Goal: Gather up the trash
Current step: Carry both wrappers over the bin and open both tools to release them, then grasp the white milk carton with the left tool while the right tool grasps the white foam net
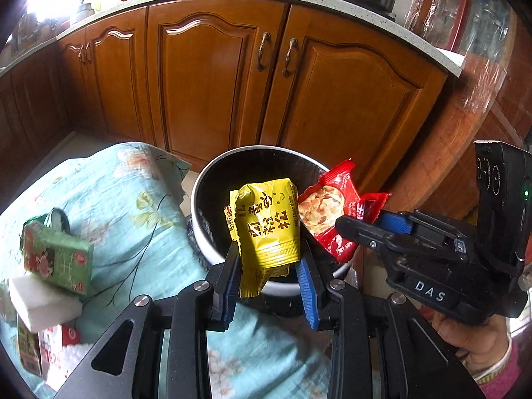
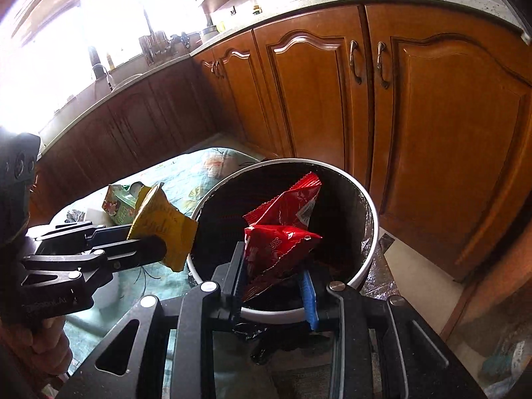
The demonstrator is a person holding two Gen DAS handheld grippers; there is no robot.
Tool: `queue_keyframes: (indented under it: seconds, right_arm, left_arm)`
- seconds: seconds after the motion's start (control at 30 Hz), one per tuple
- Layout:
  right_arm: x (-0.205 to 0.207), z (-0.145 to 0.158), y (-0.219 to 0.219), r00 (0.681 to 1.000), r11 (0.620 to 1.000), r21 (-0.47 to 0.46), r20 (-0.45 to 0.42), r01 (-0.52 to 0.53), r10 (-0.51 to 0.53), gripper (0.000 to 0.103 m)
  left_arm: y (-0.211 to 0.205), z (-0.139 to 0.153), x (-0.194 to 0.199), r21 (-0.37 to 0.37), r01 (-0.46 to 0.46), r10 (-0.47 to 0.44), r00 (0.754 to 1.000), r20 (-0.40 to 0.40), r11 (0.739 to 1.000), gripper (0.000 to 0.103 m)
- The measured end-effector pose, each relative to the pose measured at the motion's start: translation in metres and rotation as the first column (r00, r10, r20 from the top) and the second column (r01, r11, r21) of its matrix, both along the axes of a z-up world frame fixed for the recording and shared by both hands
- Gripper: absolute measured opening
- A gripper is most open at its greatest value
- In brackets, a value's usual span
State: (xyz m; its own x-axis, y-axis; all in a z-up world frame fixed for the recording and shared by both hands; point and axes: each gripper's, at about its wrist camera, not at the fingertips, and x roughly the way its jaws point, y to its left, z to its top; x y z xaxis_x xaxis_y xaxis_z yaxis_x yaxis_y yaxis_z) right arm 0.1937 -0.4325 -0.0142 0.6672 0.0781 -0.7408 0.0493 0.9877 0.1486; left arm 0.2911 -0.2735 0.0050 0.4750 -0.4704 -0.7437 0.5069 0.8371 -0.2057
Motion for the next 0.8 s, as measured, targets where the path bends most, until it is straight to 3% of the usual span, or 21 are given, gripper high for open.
queue_keyframes:
  seconds: [0.17,0.33,0.4,0.63,0.8]
  right_arm:
    - [0.011,-0.007,-0.005,0.999,1.000,-0.026,-0.042,-0.010,0.008,0.033]
    - [0.018,-0.011,-0.011,0.998,1.000,-0.028,-0.065,-0.009,0.008,0.043]
    - [0.017,-0.010,-0.014,0.998,1.000,-0.023,-0.057,0.006,-0.007,0.057]
    - [0.001,-0.006,-0.017,0.999,0.999,0.023,-0.018,0.041,-0.040,0.060]
    - [-0.020,-0.002,-0.003,0.998,0.995,0.088,0.040,0.047,-0.050,0.073]
  left_arm:
    - [-0.014,-0.012,0.023,0.027,0.003,-0.002,1.000,-0.030,1.000,0.034]
    - [-0.026,-0.019,0.032,0.042,0.000,0.002,1.000,-0.030,0.999,0.055]
    - [-0.027,-0.020,0.032,0.041,-0.005,0.006,1.000,-0.030,0.999,0.055]
    - [-0.004,-0.016,0.014,-0.018,-0.032,0.031,0.999,-0.027,0.999,0.057]
    - [0.028,-0.012,-0.018,-0.072,-0.070,0.069,0.997,-0.014,0.995,0.060]
